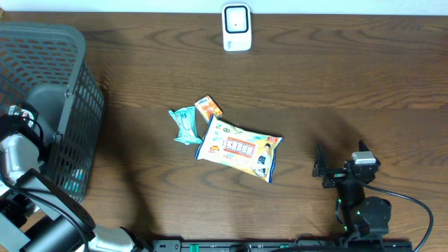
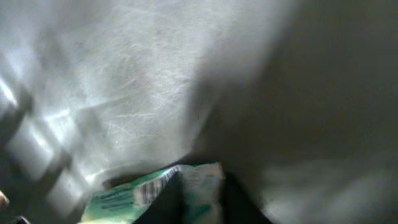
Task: Scan the item barcode
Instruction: 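Reach into the basket and grasp the small green box with left gripper, then place the small green box below the wipes pack and release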
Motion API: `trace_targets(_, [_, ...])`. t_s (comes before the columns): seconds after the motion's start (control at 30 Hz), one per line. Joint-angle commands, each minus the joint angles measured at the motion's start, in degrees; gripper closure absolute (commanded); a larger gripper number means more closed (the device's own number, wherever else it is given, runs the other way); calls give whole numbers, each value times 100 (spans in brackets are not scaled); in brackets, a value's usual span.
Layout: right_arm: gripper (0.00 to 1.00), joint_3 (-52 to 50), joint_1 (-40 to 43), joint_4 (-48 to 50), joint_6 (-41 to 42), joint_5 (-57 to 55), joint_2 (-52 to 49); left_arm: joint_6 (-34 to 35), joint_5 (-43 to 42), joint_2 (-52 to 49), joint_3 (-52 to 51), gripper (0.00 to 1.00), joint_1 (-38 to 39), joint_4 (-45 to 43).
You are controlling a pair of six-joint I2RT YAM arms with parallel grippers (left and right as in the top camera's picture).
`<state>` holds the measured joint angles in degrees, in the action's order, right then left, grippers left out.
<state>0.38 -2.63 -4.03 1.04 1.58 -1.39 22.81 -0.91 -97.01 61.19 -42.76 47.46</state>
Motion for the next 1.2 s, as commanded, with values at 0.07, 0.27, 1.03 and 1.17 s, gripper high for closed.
trace_targets(0.07, [1,-2,35,-26,59,-13,15,15,52,-15,92,93,-35,42])
trace_targets(0.27, [1,-2,35,-26,61,-13,15,17,46,634,708,93,-35,225])
trace_targets(1.03, [1,-2,35,-26,61,-13,15,13,-306,4166,1167,93,3899,197])
trace_targets(1.17, [1,-2,35,-24,59,-13,15,17,273,3556,1167,93,4972,376])
